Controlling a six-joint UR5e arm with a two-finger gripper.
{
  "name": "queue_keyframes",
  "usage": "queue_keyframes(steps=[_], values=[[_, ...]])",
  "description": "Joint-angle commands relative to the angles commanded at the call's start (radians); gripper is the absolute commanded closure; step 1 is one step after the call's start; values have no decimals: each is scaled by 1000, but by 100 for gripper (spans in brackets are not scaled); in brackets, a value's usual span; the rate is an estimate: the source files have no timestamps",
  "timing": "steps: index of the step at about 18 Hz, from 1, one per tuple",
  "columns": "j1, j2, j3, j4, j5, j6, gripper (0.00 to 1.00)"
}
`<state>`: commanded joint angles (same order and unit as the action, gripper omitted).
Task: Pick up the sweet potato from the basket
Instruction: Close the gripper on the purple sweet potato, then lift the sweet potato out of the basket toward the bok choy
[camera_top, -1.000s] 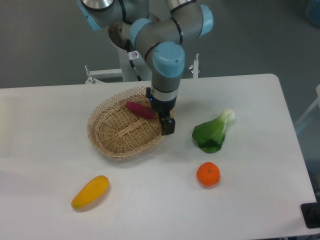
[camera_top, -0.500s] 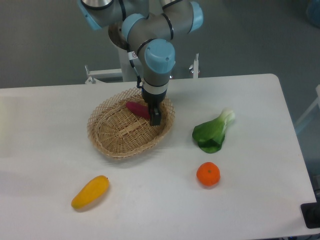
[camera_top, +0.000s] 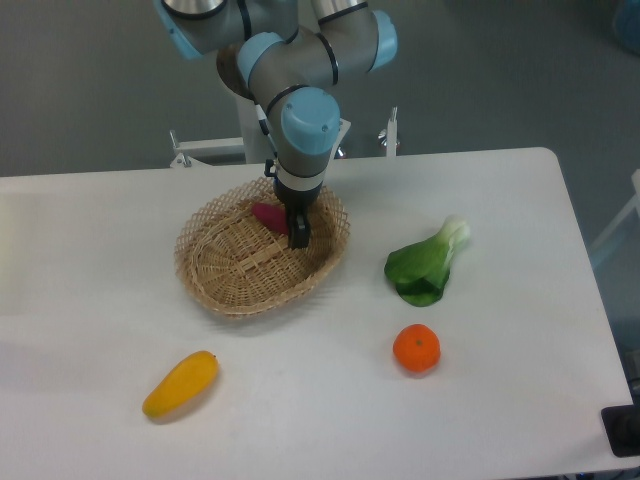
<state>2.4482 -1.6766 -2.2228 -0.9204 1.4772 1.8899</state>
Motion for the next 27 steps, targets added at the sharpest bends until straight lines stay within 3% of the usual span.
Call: queue_keyframes(steps=[3,7,14,15,19,23,27], values=[[0,-11,0,0,0,-2,0],[-2,-15,-6,6,0,-6,13],[-2,-18,-6,6,0,-18,60],[0,-18,-2,6,0,-18,63],[5,-8,29,-11,3,-17,72],[9,-3,54,-26,3,-20,72],[8,6,136,-86,2,-95,72]])
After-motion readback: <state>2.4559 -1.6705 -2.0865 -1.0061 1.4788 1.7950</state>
